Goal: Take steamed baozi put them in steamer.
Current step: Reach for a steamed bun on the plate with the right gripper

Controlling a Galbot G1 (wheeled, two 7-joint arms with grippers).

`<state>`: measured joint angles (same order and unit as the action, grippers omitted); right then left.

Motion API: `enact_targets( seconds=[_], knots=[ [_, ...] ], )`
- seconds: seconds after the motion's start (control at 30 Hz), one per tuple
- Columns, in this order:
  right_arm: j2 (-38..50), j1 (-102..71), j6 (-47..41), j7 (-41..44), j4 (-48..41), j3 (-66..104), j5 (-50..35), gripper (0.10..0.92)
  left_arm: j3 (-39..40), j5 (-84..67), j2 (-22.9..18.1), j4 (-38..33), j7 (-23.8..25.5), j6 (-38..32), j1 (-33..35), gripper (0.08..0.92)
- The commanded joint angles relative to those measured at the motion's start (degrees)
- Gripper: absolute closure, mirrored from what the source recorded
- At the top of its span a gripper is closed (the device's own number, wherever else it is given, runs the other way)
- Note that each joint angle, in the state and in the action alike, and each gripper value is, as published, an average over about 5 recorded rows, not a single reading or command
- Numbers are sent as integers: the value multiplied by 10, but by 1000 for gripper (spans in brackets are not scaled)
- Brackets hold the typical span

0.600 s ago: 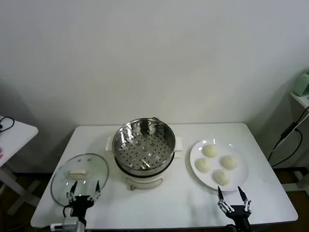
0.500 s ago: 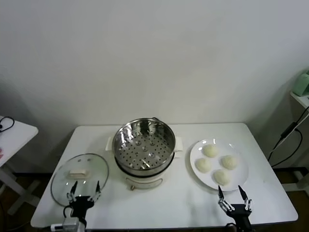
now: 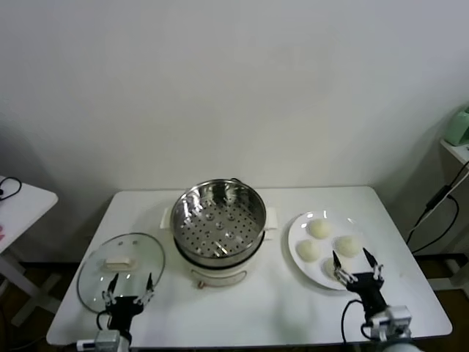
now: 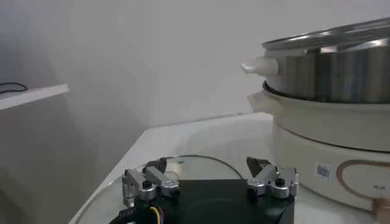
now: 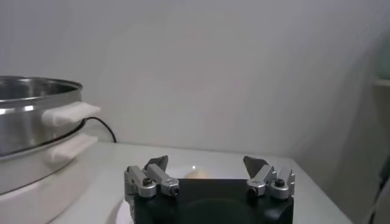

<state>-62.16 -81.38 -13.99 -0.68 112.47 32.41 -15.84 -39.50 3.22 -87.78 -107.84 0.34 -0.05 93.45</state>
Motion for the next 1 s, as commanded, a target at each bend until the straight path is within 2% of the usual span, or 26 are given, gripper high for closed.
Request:
enact_targets(
  seconds=[0.03,0.2,0.37,0.47,0.67,0.8,1.0],
  knots=[
    [73,139,-162,18,7,-29,18,203,0,0,1,-2,1,-2,1,177],
    [152,227,-240,97,-34,-106,47,203,3,1,4,-13,2,-3,3,177],
    [231,319,-249,227,-99,-179,108,203,6,3,3,-20,4,-4,5,177],
    [274,380,-218,324,-142,-226,144,203,8,5,2,-23,4,-5,8,177],
    [361,546,-92,496,-216,-379,190,203,9,12,-1,-24,5,-9,11,177],
    [375,673,-47,569,-262,-515,190,203,10,16,-4,-21,4,-13,12,177],
    [337,829,-20,626,-346,-678,180,203,11,20,-6,-19,5,-17,14,177]
  ],
)
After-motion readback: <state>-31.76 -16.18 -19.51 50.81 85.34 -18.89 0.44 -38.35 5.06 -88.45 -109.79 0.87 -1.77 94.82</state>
